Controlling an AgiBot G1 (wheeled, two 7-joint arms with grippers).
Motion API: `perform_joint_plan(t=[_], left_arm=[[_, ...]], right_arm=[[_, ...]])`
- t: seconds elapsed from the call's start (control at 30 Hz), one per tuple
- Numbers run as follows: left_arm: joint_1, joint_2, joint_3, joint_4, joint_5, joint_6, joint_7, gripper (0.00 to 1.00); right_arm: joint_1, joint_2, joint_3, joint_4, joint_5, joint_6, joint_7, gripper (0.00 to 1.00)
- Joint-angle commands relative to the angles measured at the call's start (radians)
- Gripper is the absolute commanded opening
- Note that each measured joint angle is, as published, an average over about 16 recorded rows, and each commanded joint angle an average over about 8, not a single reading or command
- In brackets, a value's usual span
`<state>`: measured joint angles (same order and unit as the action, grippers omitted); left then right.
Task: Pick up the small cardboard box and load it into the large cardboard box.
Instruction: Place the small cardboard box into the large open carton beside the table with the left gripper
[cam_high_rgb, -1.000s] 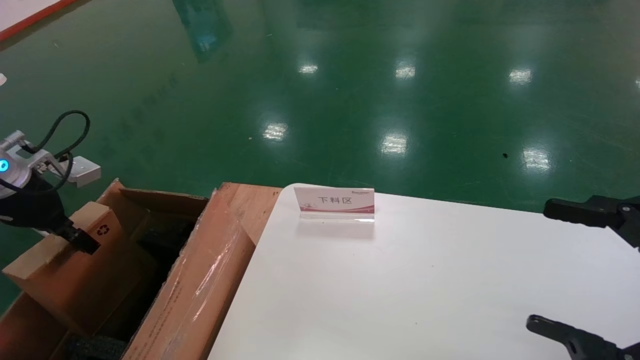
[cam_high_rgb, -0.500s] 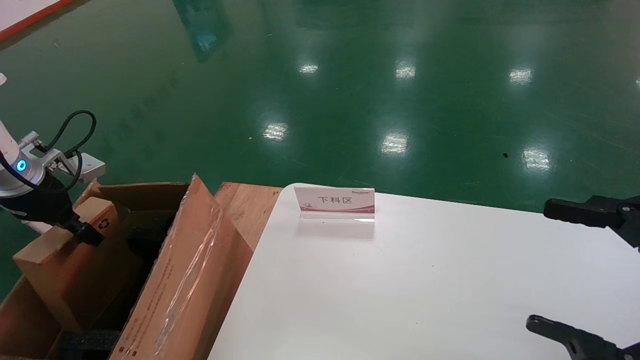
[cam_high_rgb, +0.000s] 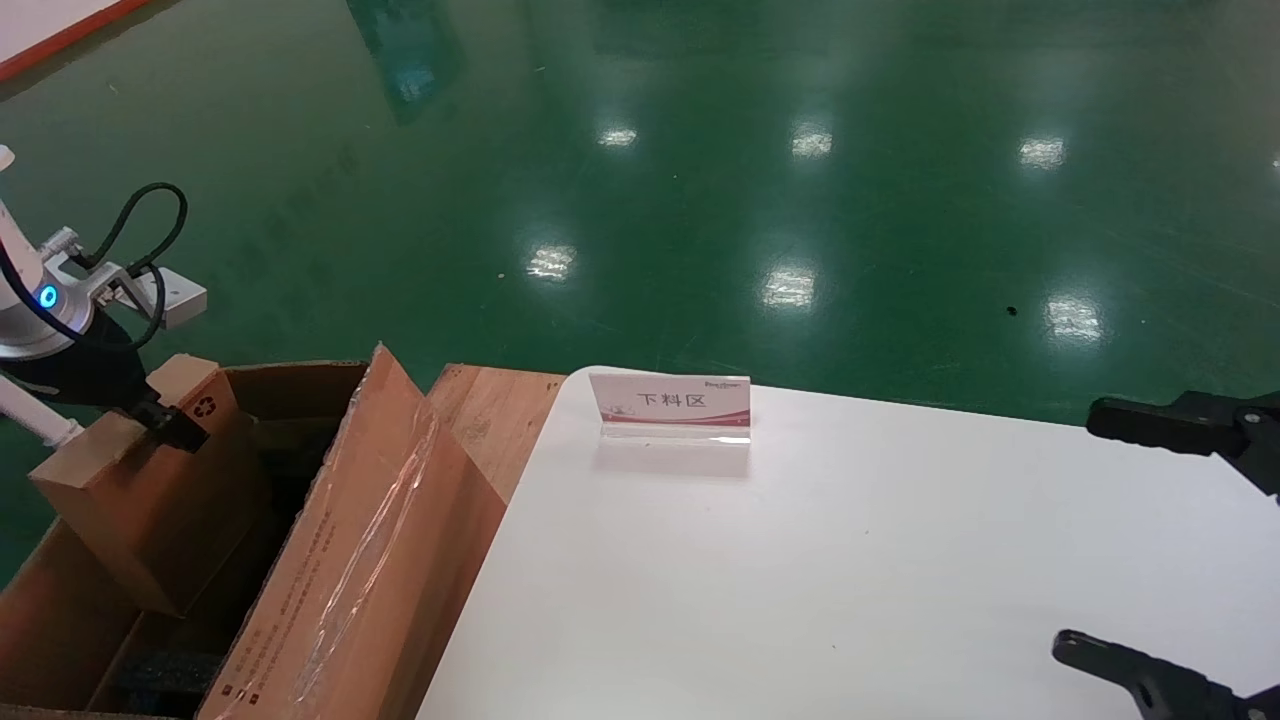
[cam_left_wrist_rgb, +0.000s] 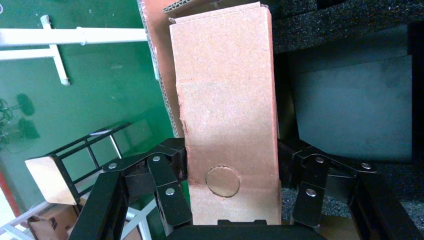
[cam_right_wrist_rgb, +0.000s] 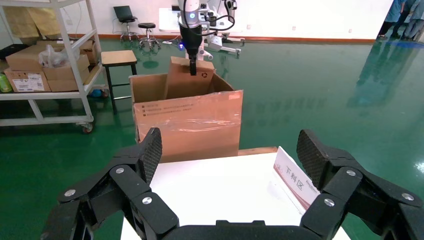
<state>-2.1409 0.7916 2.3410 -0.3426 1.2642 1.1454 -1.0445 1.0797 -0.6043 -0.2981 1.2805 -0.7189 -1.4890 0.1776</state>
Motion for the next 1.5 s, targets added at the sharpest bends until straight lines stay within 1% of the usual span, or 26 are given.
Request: perform_joint_plan(t=[0.03, 0.57, 0.6, 0.63, 0.83, 0.87, 0.9, 1.5], left_arm=[[0.003, 0.005, -0.002, 0.01, -0.003, 0.005, 0.005, 0.0], [0.045, 0.009, -0.006, 0.03, -0.018, 0.005, -0.007, 0.0], [0.047, 0.01, -0.006, 0.031, -0.018, 0.004, -0.008, 0.05], [0.048, 0.01, -0.006, 0.031, -0.018, 0.003, -0.01, 0.14], [0.051, 0.011, -0.007, 0.032, -0.02, 0.002, -0.012, 0.89], [0.051, 0.011, -0.007, 0.032, -0.02, 0.002, -0.012, 0.98], [0.051, 0.01, -0.007, 0.032, -0.02, 0.002, -0.012, 1.0], [0.047, 0.009, -0.005, 0.031, -0.015, 0.001, -0.009, 1.0]], right_arm=[[0.0, 0.0, 0.0, 0.0, 0.0, 0.0, 0.0, 1.0], [0.0, 0.0, -0.001, 0.0, 0.001, 0.0, 0.0, 1.0], [0.0, 0.0, -0.001, 0.0, 0.001, 0.0, 0.0, 1.0], [0.0, 0.0, -0.001, 0.0, 0.001, 0.001, -0.001, 1.0], [0.0, 0.001, -0.001, 0.0, 0.001, 0.001, -0.001, 1.0], [0.0, 0.001, -0.001, 0.0, 0.001, 0.001, -0.001, 1.0], [0.0, 0.001, -0.001, 0.0, 0.001, 0.001, -0.001, 1.0], [0.0, 0.001, -0.001, 0.0, 0.001, 0.001, -0.001, 1.0]])
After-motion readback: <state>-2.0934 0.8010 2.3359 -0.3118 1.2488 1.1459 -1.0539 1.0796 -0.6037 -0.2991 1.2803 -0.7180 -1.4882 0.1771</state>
